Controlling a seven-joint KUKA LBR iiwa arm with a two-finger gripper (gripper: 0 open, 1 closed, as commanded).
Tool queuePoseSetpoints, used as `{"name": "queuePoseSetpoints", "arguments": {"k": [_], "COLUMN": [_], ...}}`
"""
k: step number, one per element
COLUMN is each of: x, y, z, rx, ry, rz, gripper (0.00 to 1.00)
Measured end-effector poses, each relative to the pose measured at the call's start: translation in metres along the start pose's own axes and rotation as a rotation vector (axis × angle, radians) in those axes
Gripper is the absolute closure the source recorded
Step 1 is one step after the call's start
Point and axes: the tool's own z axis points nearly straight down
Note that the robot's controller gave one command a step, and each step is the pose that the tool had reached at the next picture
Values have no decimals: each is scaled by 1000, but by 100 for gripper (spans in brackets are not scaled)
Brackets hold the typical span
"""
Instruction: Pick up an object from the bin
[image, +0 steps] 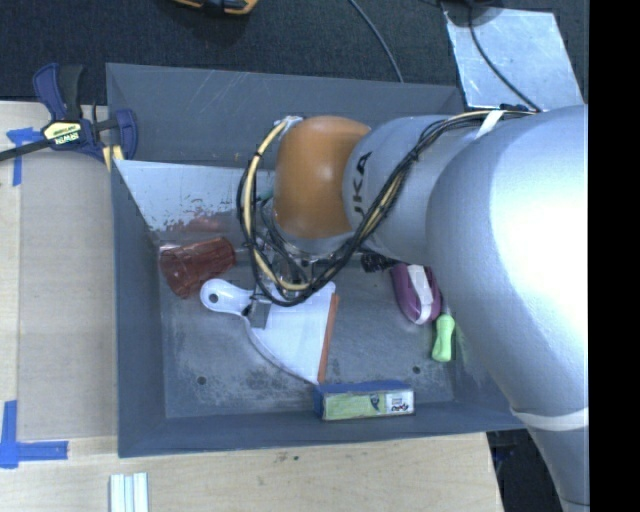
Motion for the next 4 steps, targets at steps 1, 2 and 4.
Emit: {"name": "queuePoseSetpoints", "arguments": {"k": [1, 2, 4], "x": [-2, 17, 8], "y": [6, 18, 8], "z": [-79, -35, -5], "rx": [-6, 1, -5], "ry": [-16, 2, -17], "rz": [122, -8, -62], "gripper": [0, 0, 100]}}
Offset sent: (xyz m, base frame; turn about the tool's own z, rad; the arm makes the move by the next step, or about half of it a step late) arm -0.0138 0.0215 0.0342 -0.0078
